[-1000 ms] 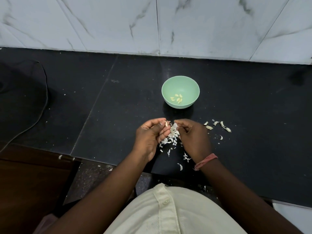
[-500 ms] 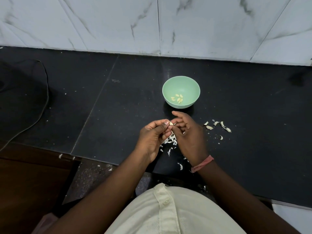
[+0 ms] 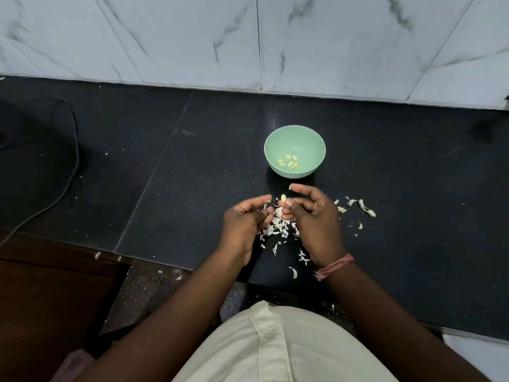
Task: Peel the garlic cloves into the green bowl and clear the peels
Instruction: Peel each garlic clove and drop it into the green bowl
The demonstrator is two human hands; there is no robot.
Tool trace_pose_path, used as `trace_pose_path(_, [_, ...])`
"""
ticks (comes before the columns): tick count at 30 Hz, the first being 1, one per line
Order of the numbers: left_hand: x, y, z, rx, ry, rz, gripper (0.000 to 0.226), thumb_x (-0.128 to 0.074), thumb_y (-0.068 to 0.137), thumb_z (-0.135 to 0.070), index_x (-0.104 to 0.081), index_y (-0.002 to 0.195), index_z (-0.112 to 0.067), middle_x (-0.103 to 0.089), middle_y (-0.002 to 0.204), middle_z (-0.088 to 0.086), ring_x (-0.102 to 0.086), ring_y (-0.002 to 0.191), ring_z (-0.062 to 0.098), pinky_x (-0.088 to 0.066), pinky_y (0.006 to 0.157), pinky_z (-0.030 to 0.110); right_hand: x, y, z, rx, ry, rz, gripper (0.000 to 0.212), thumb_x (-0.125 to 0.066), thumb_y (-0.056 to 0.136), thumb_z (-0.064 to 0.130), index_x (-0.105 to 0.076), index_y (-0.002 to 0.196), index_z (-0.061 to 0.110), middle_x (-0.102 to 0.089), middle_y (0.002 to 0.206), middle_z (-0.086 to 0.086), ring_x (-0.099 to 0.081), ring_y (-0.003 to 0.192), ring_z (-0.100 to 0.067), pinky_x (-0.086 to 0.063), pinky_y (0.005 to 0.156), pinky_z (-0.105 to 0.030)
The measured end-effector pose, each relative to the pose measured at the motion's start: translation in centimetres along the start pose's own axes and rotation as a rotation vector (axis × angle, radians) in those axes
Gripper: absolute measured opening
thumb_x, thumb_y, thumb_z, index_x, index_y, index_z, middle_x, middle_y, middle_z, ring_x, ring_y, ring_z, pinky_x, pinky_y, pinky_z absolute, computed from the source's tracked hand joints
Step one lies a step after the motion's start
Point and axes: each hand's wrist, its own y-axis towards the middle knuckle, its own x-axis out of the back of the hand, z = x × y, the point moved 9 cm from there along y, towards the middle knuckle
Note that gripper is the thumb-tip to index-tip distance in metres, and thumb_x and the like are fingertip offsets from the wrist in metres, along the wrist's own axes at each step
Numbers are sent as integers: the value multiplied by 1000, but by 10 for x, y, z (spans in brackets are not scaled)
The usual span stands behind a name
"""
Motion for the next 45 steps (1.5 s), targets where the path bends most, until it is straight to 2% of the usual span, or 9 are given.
trace_pose_path(10, [-21, -3, -12, -59, -69, 141, 43, -71, 83, 5, -65, 124, -6, -75, 95, 12, -71, 80, 18, -56, 70, 23, -8, -6, 5, 65, -39, 54, 23, -51, 97, -11, -47, 102, 11, -64, 74, -12, -61, 65, -18, -55, 63, -31])
trace_pose_path(16, [-21, -3, -10, -33, -88, 147, 24, -59, 91, 8, -70, 108, -4, -70, 74, 6, -66, 69, 17, -56, 73, 24, -13, -7, 5, 41, -32, 94, 25, -49, 97, -10, -43, 96, 14, -60, 72, -16, -58, 65, -21, -48, 57, -26])
trace_pose_path(22, [-25, -3, -1, 149, -175, 191, 24, -54, 96, 4, -68, 112, -6, -67, 72, 7, -67, 65, 12, -57, 71, 21, -12, -6, 3, 23, 22, 116, 24, -53, 96, -10, -45, 97, 12, -60, 67, -10, -56, 59, -17, -47, 55, -28])
trace_pose_path(25, [-18, -1, 7, 220, -313, 113, 23, -53, 97, 3, -67, 113, -6, -69, 75, 4, -68, 62, 11, -59, 66, 19, -13, -7, 5, 31, 31, 123, 25, -59, 93, -10, -46, 101, 9, -66, 71, -12, -62, 62, -20, -51, 59, -30])
trace_pose_path(28, [-9, 4, 4, 173, -358, 67, 28, -57, 95, 2, -65, 122, -4, -75, 90, 7, -72, 73, 11, -59, 79, 25, -14, -9, 10, 59, 17, 144, 27, -64, 91, -8, -45, 103, 9, -73, 77, -13, -66, 69, -24, -54, 65, -34])
trace_pose_path(33, [-16, -1, -9, 101, -392, 150, 36, -59, 91, 8, -62, 125, -2, -72, 110, 14, -72, 87, 16, -61, 80, 26, -11, -13, 16, 119, -93, 140, 31, -68, 90, 1, -40, 94, 14, -73, 83, -20, -68, 79, -44, -52, 70, -54])
trace_pose_path(37, [-21, -5, -14, 63, -302, 191, 49, -62, 83, 11, -59, 131, -1, -69, 112, 13, -70, 92, 14, -59, 71, 23, -13, -15, 26, 200, -258, 149, 38, -69, 90, 3, -34, 85, 18, -70, 76, -12, -65, 69, -10, -50, 68, -43])
trace_pose_path(41, [-23, -4, -9, 108, -289, 207, 46, -63, 82, 10, -63, 126, -2, -67, 100, 9, -67, 88, 13, -59, 69, 21, -12, -17, 33, 294, -514, 124, 36, -72, 88, 14, -37, 83, 16, -69, 72, 3, -66, 74, -17, -50, 69, -38])
trace_pose_path(45, [-25, -3, -5, 139, -303, 200, 40, -58, 89, 14, -63, 125, -1, -69, 97, 8, -68, 87, 14, -60, 78, 26, -9, -18, 31, 304, -483, 107, 29, -64, 91, 7, -37, 83, 14, -68, 73, 2, -68, 74, -11, -53, 67, -37])
